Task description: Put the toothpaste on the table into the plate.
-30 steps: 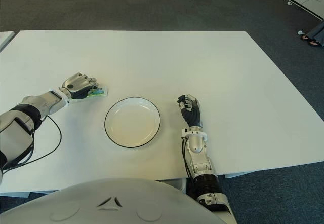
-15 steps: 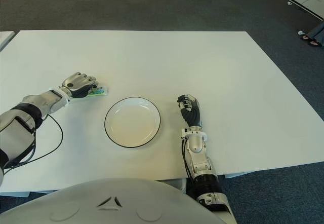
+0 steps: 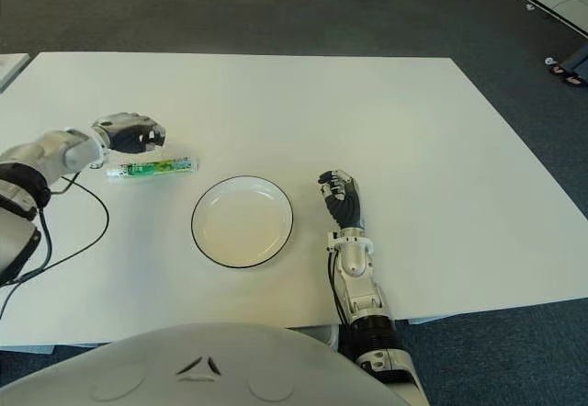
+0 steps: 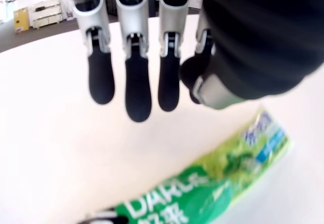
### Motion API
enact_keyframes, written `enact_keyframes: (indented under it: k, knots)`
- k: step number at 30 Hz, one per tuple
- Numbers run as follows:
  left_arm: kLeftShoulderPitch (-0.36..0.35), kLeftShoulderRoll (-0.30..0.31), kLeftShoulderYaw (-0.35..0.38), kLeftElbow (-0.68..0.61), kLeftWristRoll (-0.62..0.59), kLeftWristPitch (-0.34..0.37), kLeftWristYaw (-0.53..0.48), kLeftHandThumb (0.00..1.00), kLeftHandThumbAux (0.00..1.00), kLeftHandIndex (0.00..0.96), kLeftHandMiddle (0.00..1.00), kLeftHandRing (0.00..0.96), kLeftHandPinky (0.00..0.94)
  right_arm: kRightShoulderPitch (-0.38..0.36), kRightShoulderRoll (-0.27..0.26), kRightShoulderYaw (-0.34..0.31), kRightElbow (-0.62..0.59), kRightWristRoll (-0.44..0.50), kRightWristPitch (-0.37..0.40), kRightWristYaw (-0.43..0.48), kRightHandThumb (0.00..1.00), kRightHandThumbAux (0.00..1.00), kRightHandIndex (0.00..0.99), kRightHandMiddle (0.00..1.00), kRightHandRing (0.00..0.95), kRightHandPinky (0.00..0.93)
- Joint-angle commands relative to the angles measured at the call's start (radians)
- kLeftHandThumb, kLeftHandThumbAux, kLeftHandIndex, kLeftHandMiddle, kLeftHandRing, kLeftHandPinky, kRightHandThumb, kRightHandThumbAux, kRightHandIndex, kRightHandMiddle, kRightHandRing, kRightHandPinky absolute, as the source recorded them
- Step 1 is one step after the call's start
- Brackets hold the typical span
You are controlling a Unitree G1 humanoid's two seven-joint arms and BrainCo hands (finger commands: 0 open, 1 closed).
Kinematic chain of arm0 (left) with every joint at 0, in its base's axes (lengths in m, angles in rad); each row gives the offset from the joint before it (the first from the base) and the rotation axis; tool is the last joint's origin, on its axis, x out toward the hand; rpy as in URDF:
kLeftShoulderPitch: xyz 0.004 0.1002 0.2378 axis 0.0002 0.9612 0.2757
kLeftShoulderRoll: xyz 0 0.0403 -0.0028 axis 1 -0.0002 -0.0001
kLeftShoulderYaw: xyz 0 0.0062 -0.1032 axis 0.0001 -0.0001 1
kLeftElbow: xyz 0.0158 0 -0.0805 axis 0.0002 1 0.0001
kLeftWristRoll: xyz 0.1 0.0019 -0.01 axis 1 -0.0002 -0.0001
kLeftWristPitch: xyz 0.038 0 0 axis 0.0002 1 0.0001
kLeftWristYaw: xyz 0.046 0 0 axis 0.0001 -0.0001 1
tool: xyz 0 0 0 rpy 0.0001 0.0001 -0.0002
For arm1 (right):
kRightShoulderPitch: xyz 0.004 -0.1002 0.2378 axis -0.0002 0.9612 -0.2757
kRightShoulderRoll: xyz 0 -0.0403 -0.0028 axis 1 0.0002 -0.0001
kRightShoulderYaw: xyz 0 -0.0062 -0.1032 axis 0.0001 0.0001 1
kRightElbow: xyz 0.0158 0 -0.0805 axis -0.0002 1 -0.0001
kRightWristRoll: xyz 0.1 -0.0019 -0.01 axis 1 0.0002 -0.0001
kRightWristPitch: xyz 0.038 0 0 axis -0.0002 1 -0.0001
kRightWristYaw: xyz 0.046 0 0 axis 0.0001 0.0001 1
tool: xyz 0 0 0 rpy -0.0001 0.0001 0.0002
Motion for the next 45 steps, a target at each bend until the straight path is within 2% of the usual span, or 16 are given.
enact_keyframes:
  k: [1, 5, 12, 18, 25, 29, 37, 41, 45]
  knots:
    - [0.007, 0.009, 0.054, -0.052, -0.057, 0.028, -0.114, 0.512, 0.586, 0.310, 0.401, 0.384, 0.359, -0.005, 0.007, 0.003, -0.005, -0.006, 0.010, -0.001, 0.699, 0.740, 0.423, 0.488, 0.519, 0.506]
    - [-0.014, 0.017, 0.078, -0.077, -0.065, 0.077, -0.169, 0.433, 0.511, 0.202, 0.297, 0.298, 0.294, -0.005, 0.007, 0.006, -0.012, -0.013, 0.016, -0.004, 0.699, 0.739, 0.423, 0.489, 0.520, 0.534]
    - [-0.028, 0.022, 0.100, -0.095, -0.053, 0.119, -0.198, 0.394, 0.472, 0.122, 0.181, 0.201, 0.210, -0.004, 0.008, 0.008, -0.027, -0.008, 0.050, 0.013, 0.700, 0.739, 0.422, 0.479, 0.512, 0.493]
    - [-0.058, 0.016, 0.128, -0.053, -0.065, 0.144, -0.206, 0.355, 0.508, 0.097, 0.136, 0.160, 0.176, -0.002, 0.009, 0.009, -0.037, 0.006, 0.063, 0.034, 0.700, 0.740, 0.420, 0.477, 0.516, 0.517]
    - [-0.059, 0.029, 0.159, -0.064, -0.083, 0.127, -0.222, 0.318, 0.572, 0.093, 0.125, 0.137, 0.158, 0.000, 0.012, 0.008, -0.044, 0.003, 0.071, 0.041, 0.699, 0.741, 0.419, 0.479, 0.518, 0.521]
    - [-0.049, 0.046, 0.159, -0.096, -0.075, 0.124, -0.234, 0.369, 0.540, 0.083, 0.118, 0.119, 0.156, 0.003, 0.014, 0.008, -0.051, 0.003, 0.081, 0.043, 0.698, 0.741, 0.420, 0.481, 0.518, 0.523]
    - [-0.019, 0.056, 0.130, -0.139, -0.045, 0.145, -0.276, 0.505, 0.394, 0.060, 0.065, 0.070, 0.116, 0.006, 0.016, 0.005, -0.055, 0.009, 0.083, 0.051, 0.699, 0.741, 0.421, 0.483, 0.521, 0.536]
    - [0.015, 0.053, 0.117, -0.152, -0.031, 0.151, -0.271, 0.608, 0.323, 0.068, 0.054, 0.076, 0.150, 0.007, 0.016, 0.005, -0.053, 0.005, 0.081, 0.049, 0.698, 0.740, 0.422, 0.486, 0.523, 0.527]
    - [0.039, 0.051, 0.102, -0.163, -0.005, 0.148, -0.236, 0.639, 0.285, 0.072, 0.062, 0.090, 0.174, 0.010, 0.014, 0.004, -0.054, 0.005, 0.080, 0.049, 0.697, 0.741, 0.422, 0.487, 0.519, 0.520]
